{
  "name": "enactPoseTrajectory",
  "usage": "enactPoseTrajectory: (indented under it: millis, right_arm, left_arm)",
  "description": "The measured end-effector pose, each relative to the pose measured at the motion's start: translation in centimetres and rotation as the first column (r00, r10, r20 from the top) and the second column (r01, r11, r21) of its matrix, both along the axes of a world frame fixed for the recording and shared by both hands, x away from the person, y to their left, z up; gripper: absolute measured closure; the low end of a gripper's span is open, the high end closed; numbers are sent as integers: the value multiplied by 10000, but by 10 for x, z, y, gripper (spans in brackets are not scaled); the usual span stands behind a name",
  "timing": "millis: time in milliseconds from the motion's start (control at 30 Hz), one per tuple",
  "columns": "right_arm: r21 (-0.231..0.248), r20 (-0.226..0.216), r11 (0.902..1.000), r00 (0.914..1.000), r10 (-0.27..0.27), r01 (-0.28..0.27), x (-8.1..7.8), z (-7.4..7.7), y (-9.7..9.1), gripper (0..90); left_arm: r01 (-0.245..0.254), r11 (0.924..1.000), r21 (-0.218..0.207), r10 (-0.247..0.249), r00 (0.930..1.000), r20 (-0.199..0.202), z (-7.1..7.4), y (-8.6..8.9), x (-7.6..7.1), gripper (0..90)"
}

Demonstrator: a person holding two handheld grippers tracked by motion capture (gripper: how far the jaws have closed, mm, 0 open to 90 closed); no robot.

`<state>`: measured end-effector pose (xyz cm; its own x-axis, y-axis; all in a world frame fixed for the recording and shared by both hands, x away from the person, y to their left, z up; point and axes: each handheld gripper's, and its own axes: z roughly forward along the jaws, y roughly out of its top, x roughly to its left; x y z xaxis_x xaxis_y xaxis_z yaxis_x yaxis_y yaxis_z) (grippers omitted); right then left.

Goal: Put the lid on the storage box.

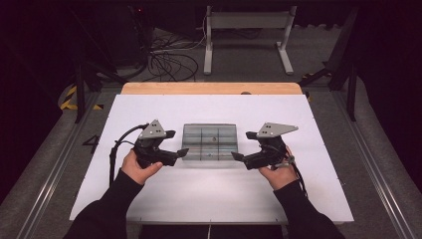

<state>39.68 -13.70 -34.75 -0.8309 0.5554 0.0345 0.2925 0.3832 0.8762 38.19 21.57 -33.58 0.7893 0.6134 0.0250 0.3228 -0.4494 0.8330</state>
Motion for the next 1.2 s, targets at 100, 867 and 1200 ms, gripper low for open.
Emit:
enactPoseTrajectory:
  millis: [100, 867, 1200]
  right_arm:
    - [163, 161, 9999, 9999, -4, 2, -1, 1, -2, 75]
    - [776, 975, 9970, 9952, -48, -28, -19, -13, -34, 27]
    - [922, 965, 9957, 9952, -154, 65, -24, -26, -45, 15]
  left_arm:
    - [-10, 9999, -129, 14, 9995, 303, 1, 2, -2, 192]
    - [-238, 9890, -1462, 414, 9921, 1186, -21, 37, -26, 143]
    - [-251, 9911, -1307, 404, 9925, 1158, -38, 50, -32, 136]
